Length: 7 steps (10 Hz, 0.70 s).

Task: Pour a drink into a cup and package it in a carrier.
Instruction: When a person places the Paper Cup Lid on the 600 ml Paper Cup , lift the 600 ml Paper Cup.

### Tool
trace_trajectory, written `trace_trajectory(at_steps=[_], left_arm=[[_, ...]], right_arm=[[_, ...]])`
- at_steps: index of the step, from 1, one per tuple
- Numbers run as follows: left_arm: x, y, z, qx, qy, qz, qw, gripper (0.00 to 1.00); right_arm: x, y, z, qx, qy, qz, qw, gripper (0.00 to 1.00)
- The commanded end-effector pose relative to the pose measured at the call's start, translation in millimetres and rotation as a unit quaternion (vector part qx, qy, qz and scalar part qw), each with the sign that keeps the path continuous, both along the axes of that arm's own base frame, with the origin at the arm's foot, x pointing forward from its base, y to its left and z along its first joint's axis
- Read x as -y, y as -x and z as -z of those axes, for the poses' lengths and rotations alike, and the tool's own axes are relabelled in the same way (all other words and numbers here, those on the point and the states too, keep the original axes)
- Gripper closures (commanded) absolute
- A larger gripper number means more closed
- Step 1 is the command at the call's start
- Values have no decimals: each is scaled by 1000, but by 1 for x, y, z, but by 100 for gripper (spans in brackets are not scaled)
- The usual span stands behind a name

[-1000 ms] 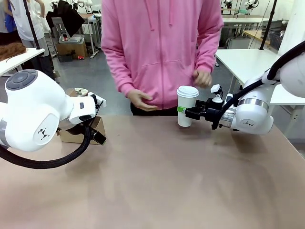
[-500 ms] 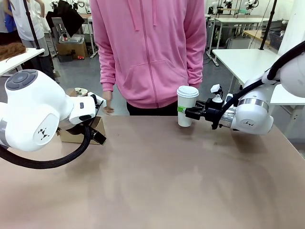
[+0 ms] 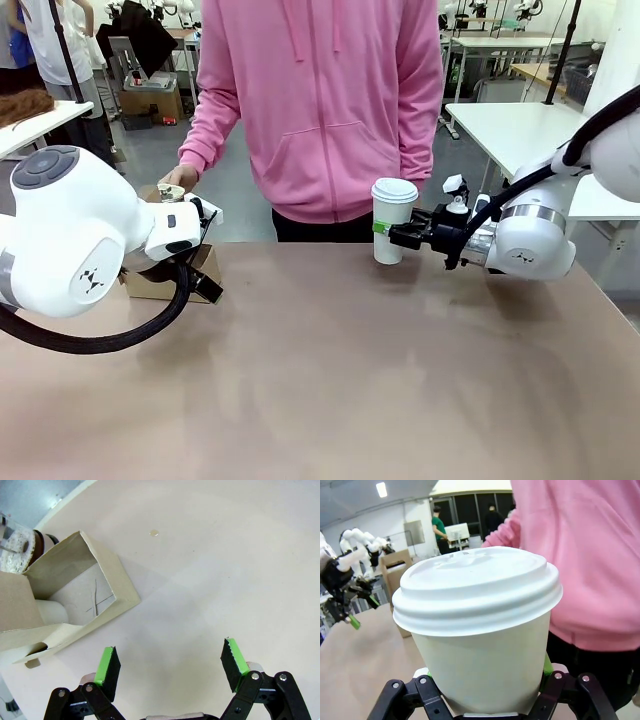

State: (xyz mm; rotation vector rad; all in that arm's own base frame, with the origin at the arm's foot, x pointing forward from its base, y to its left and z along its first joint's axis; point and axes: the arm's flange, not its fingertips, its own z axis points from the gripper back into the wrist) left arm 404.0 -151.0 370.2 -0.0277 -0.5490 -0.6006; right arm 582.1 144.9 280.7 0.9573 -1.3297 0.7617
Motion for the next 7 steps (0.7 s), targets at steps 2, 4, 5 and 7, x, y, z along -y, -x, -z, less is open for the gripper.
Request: trace_trajectory(at_steps=[2,4,5,7], left_arm=[[0,0,0,0,1,0,1000,0],[0,0,0,0,1,0,1000,0],[0,0,0,0,1,0,1000,0],[0,0,0,0,1,0,1000,0]], right_arm=[[7,57,-103,0,-13,-5,1000,20],[11,105,-165,3,-1,-9,1000,20],[12,130,-187,-12,-7,-29,999,20],[15,163,-215,-3,-8,-48,999,20]])
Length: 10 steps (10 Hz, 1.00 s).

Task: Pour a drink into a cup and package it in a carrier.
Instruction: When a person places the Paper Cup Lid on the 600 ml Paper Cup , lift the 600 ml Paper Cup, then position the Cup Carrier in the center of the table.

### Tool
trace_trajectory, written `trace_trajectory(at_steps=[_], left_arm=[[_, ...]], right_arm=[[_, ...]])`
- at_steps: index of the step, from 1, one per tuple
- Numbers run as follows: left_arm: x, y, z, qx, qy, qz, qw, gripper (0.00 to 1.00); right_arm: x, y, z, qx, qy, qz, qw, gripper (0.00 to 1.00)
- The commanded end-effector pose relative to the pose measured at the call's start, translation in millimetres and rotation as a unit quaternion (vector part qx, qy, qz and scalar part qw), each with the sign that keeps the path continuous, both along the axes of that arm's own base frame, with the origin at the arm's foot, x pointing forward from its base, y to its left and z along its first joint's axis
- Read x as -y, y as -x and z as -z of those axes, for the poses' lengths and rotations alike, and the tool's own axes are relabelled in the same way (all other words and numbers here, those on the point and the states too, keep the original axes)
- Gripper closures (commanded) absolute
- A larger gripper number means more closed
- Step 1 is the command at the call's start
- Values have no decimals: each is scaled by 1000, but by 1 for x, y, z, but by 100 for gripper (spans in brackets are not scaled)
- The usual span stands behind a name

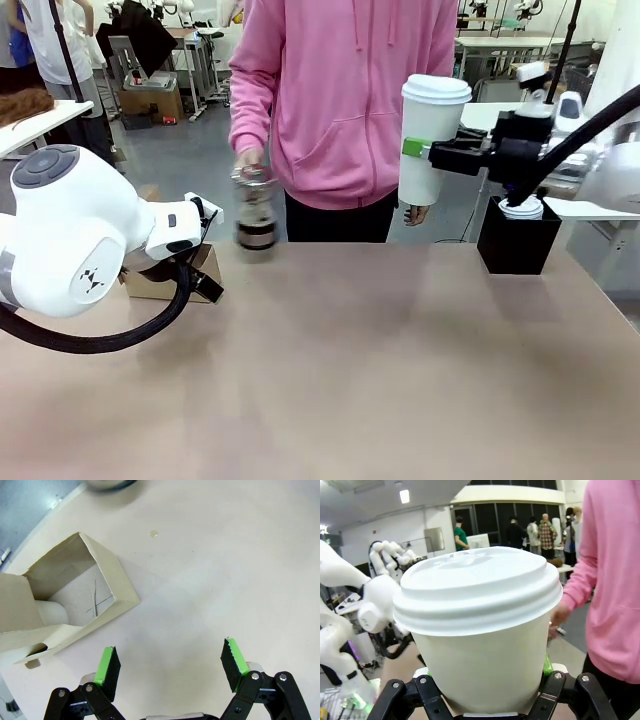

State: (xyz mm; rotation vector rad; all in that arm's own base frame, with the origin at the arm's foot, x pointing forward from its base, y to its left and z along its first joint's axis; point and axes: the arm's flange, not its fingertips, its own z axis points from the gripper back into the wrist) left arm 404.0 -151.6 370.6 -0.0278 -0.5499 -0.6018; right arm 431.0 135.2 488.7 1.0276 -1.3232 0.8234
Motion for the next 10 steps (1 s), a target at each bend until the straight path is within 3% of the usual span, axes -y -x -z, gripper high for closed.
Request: trace_trajectory(at_steps=[1,3,4,10], left_arm=[[0,0,0,0,1,0,1000,0],[0,0,0,0,1,0,1000,0],[0,0,0,0,1,0,1000,0],[0,0,0,0,1,0,1000,0]], right_arm=[[5,18,-10,-16,11,-2,1000,20],[4,17,-10,-38,-4,-17,999,20],[1,22,-13,-5,6,-5,1000,20],[1,22,-13,-5,6,-5,1000,20]])
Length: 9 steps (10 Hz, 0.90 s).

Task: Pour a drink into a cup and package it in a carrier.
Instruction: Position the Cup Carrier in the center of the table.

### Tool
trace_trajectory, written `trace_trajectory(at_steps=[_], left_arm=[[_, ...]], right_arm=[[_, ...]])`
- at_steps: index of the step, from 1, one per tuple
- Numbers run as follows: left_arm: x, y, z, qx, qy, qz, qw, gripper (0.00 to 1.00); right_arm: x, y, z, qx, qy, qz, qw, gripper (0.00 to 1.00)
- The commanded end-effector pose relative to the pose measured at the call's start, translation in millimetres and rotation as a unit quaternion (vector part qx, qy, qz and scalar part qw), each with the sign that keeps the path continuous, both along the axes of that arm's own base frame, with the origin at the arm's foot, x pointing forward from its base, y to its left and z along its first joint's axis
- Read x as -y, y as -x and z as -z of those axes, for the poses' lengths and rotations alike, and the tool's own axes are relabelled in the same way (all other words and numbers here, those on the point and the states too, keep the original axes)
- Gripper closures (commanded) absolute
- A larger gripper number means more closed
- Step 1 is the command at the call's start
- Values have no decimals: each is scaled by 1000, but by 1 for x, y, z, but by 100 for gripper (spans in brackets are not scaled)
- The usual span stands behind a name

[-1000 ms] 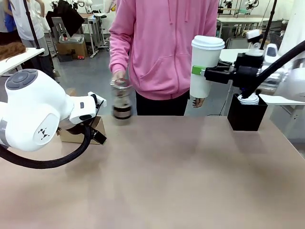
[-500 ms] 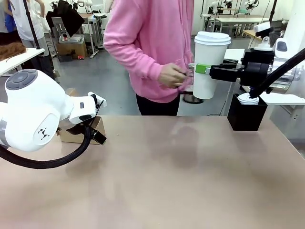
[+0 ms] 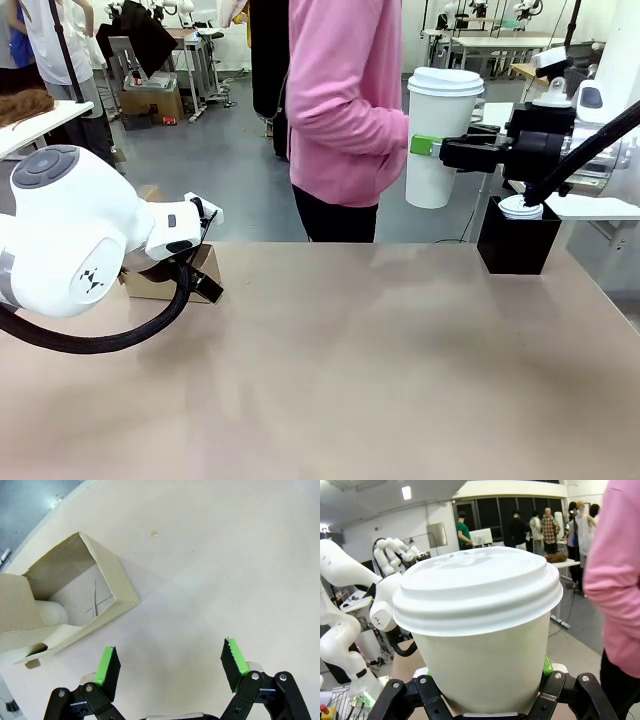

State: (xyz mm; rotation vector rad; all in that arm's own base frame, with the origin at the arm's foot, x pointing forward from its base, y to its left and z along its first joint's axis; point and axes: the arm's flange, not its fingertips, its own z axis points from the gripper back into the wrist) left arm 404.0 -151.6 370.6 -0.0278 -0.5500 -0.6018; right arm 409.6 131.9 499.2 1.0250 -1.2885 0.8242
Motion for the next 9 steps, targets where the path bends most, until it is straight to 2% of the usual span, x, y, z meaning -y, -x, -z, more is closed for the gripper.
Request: trace_trajectory(at_steps=[1,6,9], left_arm=[[0,0,0,0,1,0,1000,0],[0,0,0,0,0,0,1000,0],[3,6,-57,5,-10,-49,999,0]], right_arm=[[-2,1,-2,7,-4,-1,1000,20],[-2,1,-2,7,-4,-1,1000,20],[-2,1,-2,7,-4,-1,1000,20]])
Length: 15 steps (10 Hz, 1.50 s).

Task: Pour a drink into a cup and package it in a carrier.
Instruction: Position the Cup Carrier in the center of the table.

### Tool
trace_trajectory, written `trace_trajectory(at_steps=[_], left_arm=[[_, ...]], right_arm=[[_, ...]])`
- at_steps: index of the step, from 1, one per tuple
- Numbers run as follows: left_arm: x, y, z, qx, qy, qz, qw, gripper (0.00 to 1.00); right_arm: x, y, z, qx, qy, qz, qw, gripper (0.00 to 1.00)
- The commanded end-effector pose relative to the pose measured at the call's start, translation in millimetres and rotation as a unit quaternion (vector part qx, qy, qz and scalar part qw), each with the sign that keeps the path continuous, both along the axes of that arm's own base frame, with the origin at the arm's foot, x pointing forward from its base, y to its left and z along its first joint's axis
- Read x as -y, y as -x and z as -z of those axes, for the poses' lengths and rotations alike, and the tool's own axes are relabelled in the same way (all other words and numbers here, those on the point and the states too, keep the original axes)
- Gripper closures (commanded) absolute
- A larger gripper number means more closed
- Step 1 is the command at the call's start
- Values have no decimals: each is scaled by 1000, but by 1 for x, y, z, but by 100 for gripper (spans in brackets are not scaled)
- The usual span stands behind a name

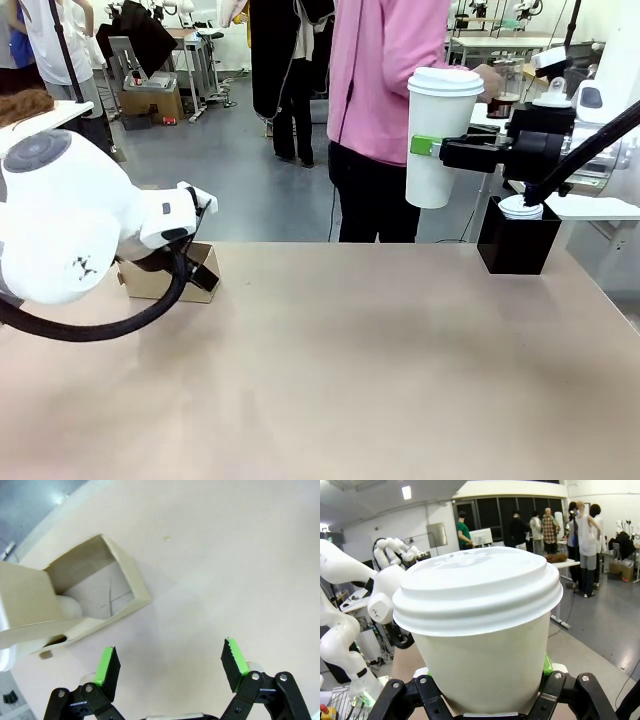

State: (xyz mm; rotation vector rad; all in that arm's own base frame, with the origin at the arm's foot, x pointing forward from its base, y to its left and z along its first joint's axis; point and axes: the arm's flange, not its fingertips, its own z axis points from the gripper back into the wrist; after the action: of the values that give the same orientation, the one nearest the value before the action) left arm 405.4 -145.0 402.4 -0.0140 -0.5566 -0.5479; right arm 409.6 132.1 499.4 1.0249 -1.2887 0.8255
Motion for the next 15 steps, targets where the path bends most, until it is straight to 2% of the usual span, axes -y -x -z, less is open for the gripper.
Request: trace_trajectory(at_steps=[1,4,6,8,11,14,15], left_arm=[[11,7,-54,16,-10,-49,999,0],[4,0,-132,8,4,-103,995,0],[-23,-29,-155,-4,0,-147,989,0],[-52,-59,-152,-31,9,-182,983,0],[-78,-94,-128,-62,29,-213,975,0],[-80,-119,-111,-77,36,-230,970,0],[-81,-124,-109,-73,40,-255,963,0]], right_arm=[[-2,1,-2,7,-4,-1,1000,20],[-2,1,-2,7,-4,-1,1000,20],[-2,1,-2,7,-4,-1,1000,20],[-2,1,-2,7,-4,-1,1000,20],[-2,1,-2,7,-4,-1,1000,20],[-2,1,-2,7,-4,-1,1000,20],[-2,1,-2,7,-4,-1,1000,20]])
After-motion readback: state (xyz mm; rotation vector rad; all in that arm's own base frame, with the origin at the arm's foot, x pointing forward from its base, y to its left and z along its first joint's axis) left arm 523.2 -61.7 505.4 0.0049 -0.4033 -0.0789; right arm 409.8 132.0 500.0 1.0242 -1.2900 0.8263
